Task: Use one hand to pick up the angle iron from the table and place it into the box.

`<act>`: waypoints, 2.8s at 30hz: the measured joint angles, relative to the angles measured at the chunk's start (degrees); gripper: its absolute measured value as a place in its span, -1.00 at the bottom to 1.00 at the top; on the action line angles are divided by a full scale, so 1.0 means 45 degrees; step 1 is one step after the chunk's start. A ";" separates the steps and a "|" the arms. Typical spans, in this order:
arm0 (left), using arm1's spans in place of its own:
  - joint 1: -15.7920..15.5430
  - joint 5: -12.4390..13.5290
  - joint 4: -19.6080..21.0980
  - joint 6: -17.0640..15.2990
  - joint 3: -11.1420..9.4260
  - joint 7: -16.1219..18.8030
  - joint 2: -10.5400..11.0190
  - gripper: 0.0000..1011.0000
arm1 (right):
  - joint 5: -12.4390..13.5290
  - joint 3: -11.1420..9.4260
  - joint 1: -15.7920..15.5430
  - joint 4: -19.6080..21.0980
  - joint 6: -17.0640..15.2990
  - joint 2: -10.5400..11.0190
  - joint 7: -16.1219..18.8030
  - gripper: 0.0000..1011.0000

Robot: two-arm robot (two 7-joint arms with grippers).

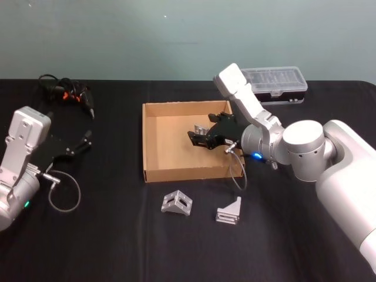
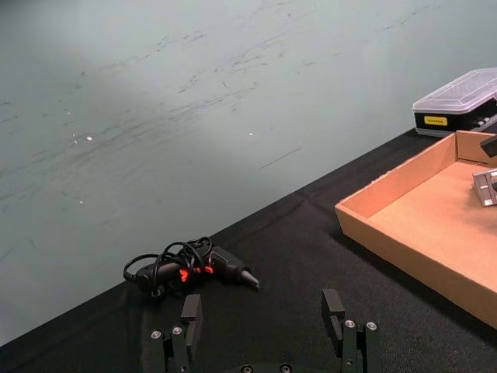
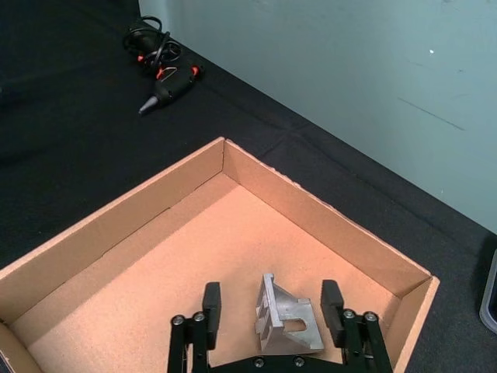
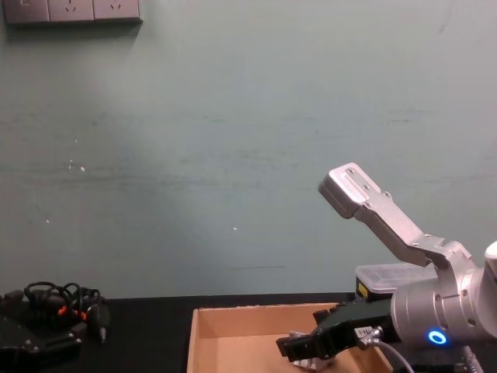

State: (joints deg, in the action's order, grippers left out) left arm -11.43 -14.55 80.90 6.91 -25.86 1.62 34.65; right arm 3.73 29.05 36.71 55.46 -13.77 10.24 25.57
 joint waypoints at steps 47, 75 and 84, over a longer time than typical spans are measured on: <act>-0.0001 0.0000 0.0000 0.0000 0.0000 0.0000 0.0000 1.00 | 0.1258 -0.0970 -0.3052 0.6904 -0.4522 0.1358 -0.0275 0.98; -0.0001 0.0000 0.0000 -0.0001 0.0000 0.0000 0.0000 1.00 | 0.1833 -0.1104 -0.5442 1.1633 -0.8865 0.3918 0.0337 0.98; -0.0001 0.0000 0.0001 0.0000 0.0000 0.0000 0.0000 1.00 | 0.1925 -0.1159 -0.5609 1.1789 -0.9264 0.4176 0.0535 0.98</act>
State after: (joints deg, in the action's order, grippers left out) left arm -11.43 -14.55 80.90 6.91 -25.86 1.62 34.65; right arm 12.40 23.84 11.47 108.51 -55.46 29.03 27.97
